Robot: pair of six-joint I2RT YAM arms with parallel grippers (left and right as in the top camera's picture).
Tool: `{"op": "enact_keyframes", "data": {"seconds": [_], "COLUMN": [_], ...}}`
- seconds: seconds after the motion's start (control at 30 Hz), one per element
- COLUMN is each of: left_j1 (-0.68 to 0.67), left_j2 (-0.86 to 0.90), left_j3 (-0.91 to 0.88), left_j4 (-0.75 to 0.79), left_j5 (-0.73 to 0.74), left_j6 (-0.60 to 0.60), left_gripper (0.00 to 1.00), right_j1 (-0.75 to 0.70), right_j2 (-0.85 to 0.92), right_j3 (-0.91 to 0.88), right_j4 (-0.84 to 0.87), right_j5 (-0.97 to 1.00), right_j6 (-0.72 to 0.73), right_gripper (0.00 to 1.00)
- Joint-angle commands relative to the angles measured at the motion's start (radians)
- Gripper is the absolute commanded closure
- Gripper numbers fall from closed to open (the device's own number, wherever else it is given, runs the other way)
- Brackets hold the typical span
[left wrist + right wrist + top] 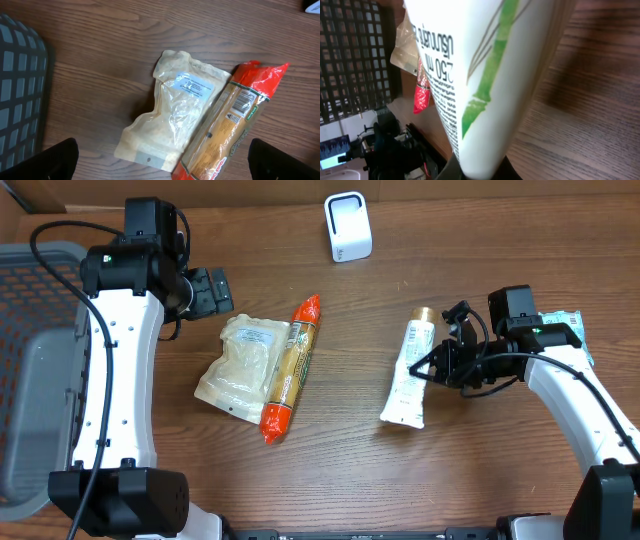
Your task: Scan the item barcode
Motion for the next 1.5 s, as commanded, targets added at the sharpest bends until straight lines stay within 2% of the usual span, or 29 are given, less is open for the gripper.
{"op": "enact_keyframes", "data": {"seconds": [0.0,0.3,0.4,0.5,0.63,0.73,0.9,1.13,1.3,1.47], "left_j1": [-0.002,-0.002,-0.002,-0.002,-0.002,-0.002,-0.002,-0.002,-0.002,-0.002], "left_j2": [0.008,0.008,0.008,0.008,0.008,0.008,0.008,0.008,0.008,0.008], "left_j3": [-0.003,-0.003,-0.003,-0.003,-0.003,-0.003,-0.003,-0.003,-0.003,-0.003], "left_j4": [0.002,0.002,0.002,0.002,0.002,0.002,0.002,0.002,0.002,0.002], "left_j5": [0.008,0.008,0.008,0.008,0.007,0.008,0.007,0.008,0.008,0.008], "left_j6": [-0.013,-0.013,-0.013,-0.013,-0.013,-0.013,-0.013,-0.013,-0.013,-0.013], "left_gripper": [0.01,0.01,0.01,0.00,0.00,0.00,0.01,0.00,0.00,0.00], "right_j1": [0.005,0.003,0.013,0.019,0.019,0.030,0.097,0.196,0.223,0.240], "right_j2": [-0.019,-0.019,-0.019,-0.020,-0.020,-0.020,-0.020,-0.020,-0.020,-0.010], "right_j3": [0.017,0.017,0.018,0.036,0.135,0.253,0.365,0.394,0.432,0.649], "right_j4": [-0.008,-0.027,-0.011,-0.031,-0.126,-0.246,-0.353,-0.313,-0.280,-0.309], "right_j5": [-0.040,-0.053,-0.134,-0.144,-0.141,-0.141,-0.153,-0.146,0.064,0.294], "right_j6": [-0.033,-0.037,-0.127,-0.146,-0.154,-0.237,-0.328,-0.300,-0.126,-0.043], "right_gripper": [0.96,0.96,0.96,0.96,0.96,0.96,0.96,0.96,0.96,0.96]}}
